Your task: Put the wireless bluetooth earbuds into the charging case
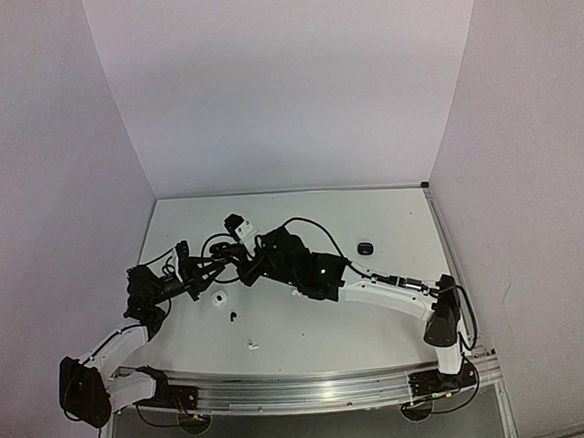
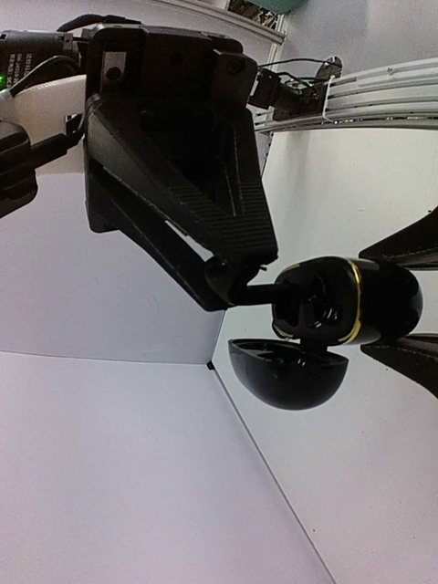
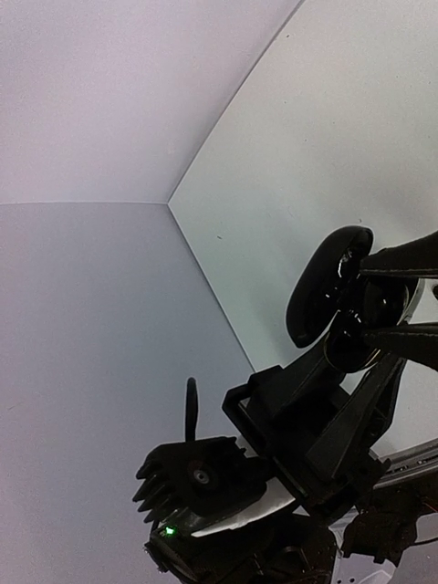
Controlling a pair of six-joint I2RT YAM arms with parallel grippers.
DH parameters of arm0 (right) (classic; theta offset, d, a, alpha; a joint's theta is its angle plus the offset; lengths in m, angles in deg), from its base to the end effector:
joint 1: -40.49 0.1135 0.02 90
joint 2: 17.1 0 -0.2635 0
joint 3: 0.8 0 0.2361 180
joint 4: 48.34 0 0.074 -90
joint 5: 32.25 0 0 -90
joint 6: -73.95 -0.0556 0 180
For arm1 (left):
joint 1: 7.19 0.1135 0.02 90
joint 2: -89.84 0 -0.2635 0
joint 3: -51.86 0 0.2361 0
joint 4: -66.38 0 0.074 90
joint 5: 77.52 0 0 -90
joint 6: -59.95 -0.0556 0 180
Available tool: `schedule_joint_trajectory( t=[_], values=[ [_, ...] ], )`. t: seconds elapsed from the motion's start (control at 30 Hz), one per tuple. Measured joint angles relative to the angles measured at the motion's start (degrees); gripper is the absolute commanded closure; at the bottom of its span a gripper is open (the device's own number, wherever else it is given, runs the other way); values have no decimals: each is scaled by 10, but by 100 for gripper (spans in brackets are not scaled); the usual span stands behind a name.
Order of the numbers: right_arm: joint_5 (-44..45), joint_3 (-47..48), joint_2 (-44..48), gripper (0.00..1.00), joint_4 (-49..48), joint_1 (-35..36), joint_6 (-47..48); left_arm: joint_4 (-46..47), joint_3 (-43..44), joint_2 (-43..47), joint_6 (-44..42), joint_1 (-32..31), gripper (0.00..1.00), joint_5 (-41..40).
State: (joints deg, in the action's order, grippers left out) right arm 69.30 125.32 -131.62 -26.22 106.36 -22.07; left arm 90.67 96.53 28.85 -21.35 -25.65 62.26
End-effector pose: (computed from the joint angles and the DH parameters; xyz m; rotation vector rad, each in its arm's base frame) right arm 0.2092 0.4398 0.3773 -0.7681 1.6383 0.7323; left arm 0.2025 -0.1124 0.2928 0.8508 1.3122 -0.9948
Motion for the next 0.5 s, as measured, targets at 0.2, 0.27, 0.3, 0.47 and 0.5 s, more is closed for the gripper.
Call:
schedule_joint_trajectory(
  t=[0.2,0.27,0.3,0.47,0.5],
  values=[
    [4,11,0,100,12,1,0,0,-1,6,-33,0,100,-2],
    [6,14,0,100,15,1,0,1,-1,9,-46,0,100,-3],
    [7,15,0,100,16,1,0,1,-1,10,-53,0,100,-4],
    [14,24,0,100,26,2,2,8,-1,10,-82,0,100,-4],
    [18,26,0,100,27,3,3,11,-2,10,-87,0,100,-4]
  ],
)
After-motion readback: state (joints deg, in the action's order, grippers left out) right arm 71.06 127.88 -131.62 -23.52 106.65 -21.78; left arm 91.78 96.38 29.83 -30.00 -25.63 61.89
